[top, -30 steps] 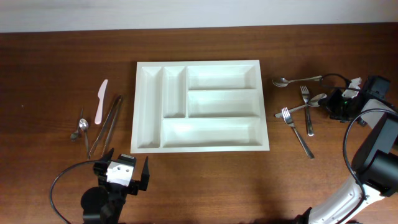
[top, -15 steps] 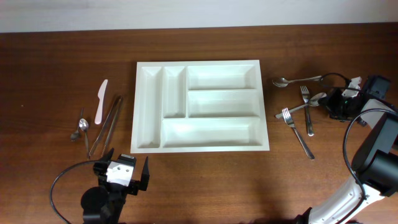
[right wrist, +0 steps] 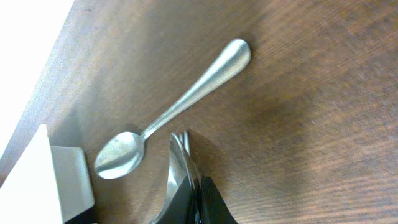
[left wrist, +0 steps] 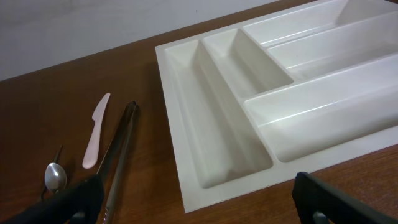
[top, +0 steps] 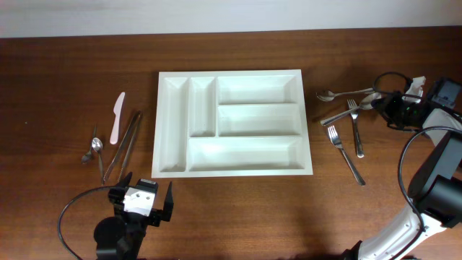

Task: Pack container
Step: 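Lift the spoon with the right gripper toward the tray, then lower the spoon into the tray's upper right compartment and release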

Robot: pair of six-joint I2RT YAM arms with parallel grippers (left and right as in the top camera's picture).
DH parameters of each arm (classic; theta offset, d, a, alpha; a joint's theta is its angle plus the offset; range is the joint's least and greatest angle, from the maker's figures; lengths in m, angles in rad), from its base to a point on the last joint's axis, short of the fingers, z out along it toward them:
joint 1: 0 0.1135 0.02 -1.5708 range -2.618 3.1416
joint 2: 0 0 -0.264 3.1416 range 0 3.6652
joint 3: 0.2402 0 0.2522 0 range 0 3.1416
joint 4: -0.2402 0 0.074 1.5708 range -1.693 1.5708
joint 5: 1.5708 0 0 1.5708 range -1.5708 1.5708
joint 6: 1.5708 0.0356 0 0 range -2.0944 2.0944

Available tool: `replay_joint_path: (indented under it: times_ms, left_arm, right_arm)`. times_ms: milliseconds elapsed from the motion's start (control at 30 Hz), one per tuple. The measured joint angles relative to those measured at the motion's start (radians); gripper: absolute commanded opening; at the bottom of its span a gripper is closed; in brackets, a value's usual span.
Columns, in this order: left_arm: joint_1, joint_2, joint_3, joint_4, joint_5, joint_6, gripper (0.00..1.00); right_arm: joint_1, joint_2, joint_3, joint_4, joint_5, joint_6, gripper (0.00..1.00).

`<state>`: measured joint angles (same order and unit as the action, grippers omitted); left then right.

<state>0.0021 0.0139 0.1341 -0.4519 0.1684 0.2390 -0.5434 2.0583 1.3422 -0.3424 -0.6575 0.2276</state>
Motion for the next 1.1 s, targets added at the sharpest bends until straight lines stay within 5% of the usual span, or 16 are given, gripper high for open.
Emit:
replay_joint_path:
  times_ms: [767,1100]
  left_arm:
    - [0.0,0.0,0.0,0.0,0.0,0.0,0.99]
    - [0.0,0.0,0.0,0.0,0.0,0.0,0.99]
  right_arm:
    - [0.014,0.0,0.109,0.034,-0.238,0.061,0.04]
    - [0.24,0.0,0.16,0.098,-0.143,0.249,0.04]
